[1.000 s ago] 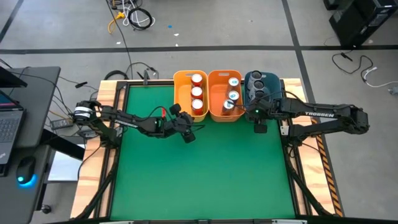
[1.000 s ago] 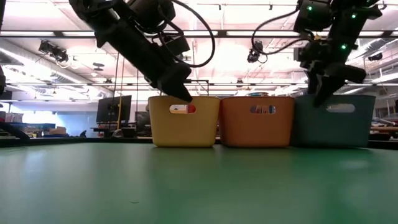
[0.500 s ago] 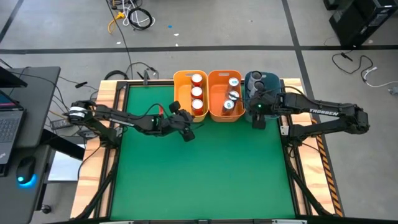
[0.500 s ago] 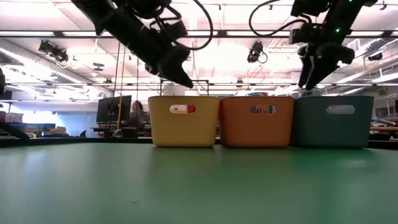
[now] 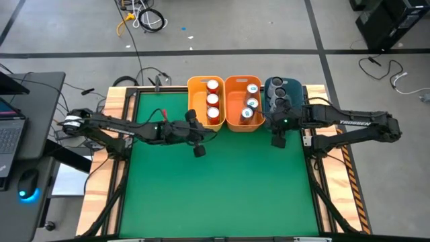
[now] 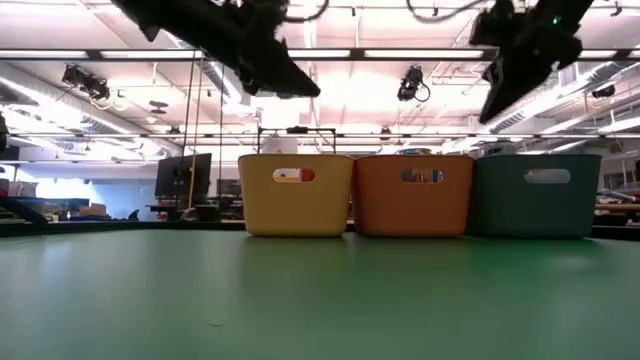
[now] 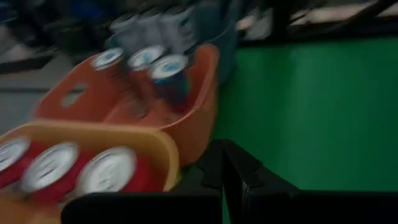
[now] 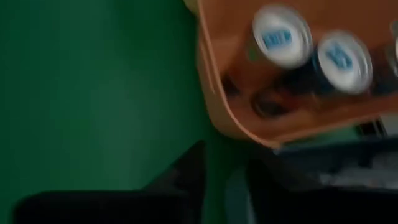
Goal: Sort soda cans
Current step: Return to Home Position
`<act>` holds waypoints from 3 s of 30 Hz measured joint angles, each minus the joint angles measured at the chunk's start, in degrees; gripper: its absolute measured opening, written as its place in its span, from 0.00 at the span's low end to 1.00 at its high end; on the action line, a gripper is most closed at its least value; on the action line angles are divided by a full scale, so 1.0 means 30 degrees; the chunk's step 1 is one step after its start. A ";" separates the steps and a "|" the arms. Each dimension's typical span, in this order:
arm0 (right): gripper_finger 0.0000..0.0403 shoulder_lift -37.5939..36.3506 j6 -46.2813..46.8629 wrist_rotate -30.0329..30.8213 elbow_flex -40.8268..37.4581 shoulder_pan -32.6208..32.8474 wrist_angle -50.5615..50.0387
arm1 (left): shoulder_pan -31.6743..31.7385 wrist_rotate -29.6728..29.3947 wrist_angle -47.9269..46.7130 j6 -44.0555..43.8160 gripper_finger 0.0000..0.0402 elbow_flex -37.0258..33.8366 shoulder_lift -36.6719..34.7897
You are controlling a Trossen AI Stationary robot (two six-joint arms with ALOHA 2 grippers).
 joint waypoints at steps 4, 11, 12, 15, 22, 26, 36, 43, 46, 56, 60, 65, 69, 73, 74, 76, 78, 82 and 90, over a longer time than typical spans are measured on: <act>0.05 -0.0756 0.0387 -0.0020 -0.0028 0.1673 0.1791 | 0.0000 0.2664 0.2849 0.0337 0.00 -0.1319 -0.0658; 0.01 -0.2377 -0.1110 0.0882 -0.3012 0.4677 0.9467 | 0.0000 0.4593 0.7974 0.0376 0.00 -0.4911 -0.2362; 0.00 -0.2565 -0.1345 0.1204 -0.3662 0.4878 1.0523 | 0.0000 0.4682 0.8624 0.0376 0.00 -0.5331 -0.2610; 0.00 -0.3166 -0.2001 0.1511 -0.5639 0.5133 1.3862 | 0.0000 0.4799 0.9949 0.0379 0.00 -0.6719 -0.3448; 0.00 -0.5758 -0.2898 -0.2840 -0.9501 0.4018 1.8846 | 0.0015 0.5292 1.1698 0.0383 0.00 -0.9168 -0.5173; 0.00 -0.7994 -0.2742 -0.4272 -1.1042 0.2936 1.9239 | 0.0022 0.5289 1.2373 0.0453 0.00 -1.0068 -0.5895; 0.00 -1.4518 -0.1683 -0.5879 -1.4264 0.1440 1.8037 | 0.0044 0.5279 1.4241 0.0500 0.00 -1.2698 -0.8368; 0.00 -1.8697 -0.1460 -0.6233 -1.4833 0.1440 1.5747 | 0.0044 0.5264 1.4132 0.0616 0.00 -1.4656 -1.1931; 0.00 -1.8569 -0.1293 -0.6217 -1.5036 0.1440 1.5399 | 0.0044 0.5299 1.3793 0.0543 0.00 -1.5541 -1.3144; 0.00 -1.8609 -0.0705 -0.4865 -1.5615 0.1440 1.4978 | 0.0046 0.5717 0.9554 -0.0025 0.00 -1.6220 -1.6376; 0.00 -1.8610 -0.1003 -0.4565 -1.5615 0.1440 1.4919 | 0.0058 0.5883 0.6996 -0.0010 0.00 -1.6220 -1.8166; 0.00 -1.8616 -0.0954 -0.3765 -1.5615 0.1440 1.4826 | 0.0058 0.5662 0.3387 -0.0027 0.00 -1.6220 -2.0961; 0.00 -1.8610 -0.0624 -0.3221 -1.5615 0.1282 1.4794 | 0.0058 0.4806 0.1423 0.0402 0.00 -1.6220 -2.3343; 0.00 -1.8590 -0.0465 -0.3175 -1.5615 0.0781 1.4794 | 0.0058 0.4038 -0.0068 0.0783 0.00 -1.6220 -2.5541; 0.00 -1.8587 -0.0465 -0.3169 -1.5615 0.0620 1.4790 | 0.0058 0.4011 -0.0350 0.0853 0.00 -1.6220 -2.5988; 0.00 -1.8587 -0.0465 -0.3153 -1.5615 0.0254 1.4794 | 0.0063 0.4208 -0.0618 0.0909 0.00 -1.6220 -2.6712; 0.00 -1.8587 -0.0559 -0.3153 -1.5615 -0.0106 1.4787 | 0.0089 0.5097 -0.0293 0.1266 0.00 -1.6220 -2.6729; 0.00 -1.8587 -0.0728 -0.3224 -1.5525 -0.0840 1.4461 | 0.0663 0.5633 -0.1202 0.1285 0.00 -1.6220 -2.6722; 0.00 -1.8587 -0.0140 -0.3269 -1.5353 -0.1438 1.3876 | 0.3105 0.9088 -0.0998 0.0886 0.00 -1.6235 -2.6715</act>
